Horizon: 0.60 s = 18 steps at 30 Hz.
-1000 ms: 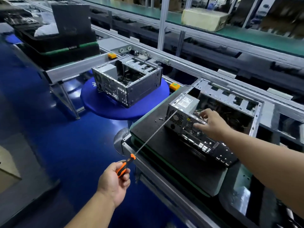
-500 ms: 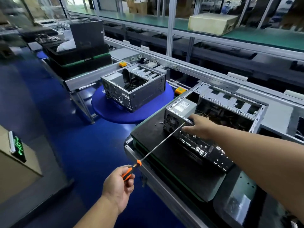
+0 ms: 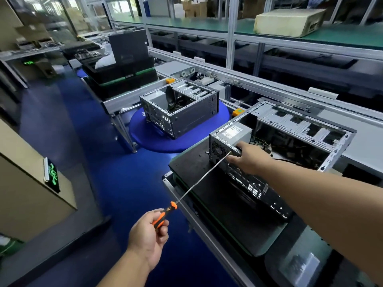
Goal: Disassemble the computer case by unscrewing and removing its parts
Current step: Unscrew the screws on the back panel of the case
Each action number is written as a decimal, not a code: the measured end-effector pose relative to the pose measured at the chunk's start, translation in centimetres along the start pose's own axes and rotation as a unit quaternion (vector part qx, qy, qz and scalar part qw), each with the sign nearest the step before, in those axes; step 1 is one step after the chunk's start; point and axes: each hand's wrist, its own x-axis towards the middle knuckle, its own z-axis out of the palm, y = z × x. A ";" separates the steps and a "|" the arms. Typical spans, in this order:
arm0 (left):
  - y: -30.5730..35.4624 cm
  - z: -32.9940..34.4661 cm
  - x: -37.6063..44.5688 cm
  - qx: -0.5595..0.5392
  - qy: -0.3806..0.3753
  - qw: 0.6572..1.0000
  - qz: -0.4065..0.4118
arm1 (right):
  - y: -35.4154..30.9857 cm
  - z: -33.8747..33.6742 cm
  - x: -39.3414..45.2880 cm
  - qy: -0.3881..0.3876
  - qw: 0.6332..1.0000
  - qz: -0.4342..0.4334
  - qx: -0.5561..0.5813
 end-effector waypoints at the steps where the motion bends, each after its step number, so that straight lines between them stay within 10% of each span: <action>1: -0.1 0.1 -0.1 0.001 0.002 1.000 0.000 | 0.0 0.1 0.0 0.002 1.000 -0.001 -0.001; 18: 0.1 0.4 -1.1 0.090 -0.003 0.988 0.126 | 0.4 0.8 0.7 0.017 1.000 -0.007 -0.008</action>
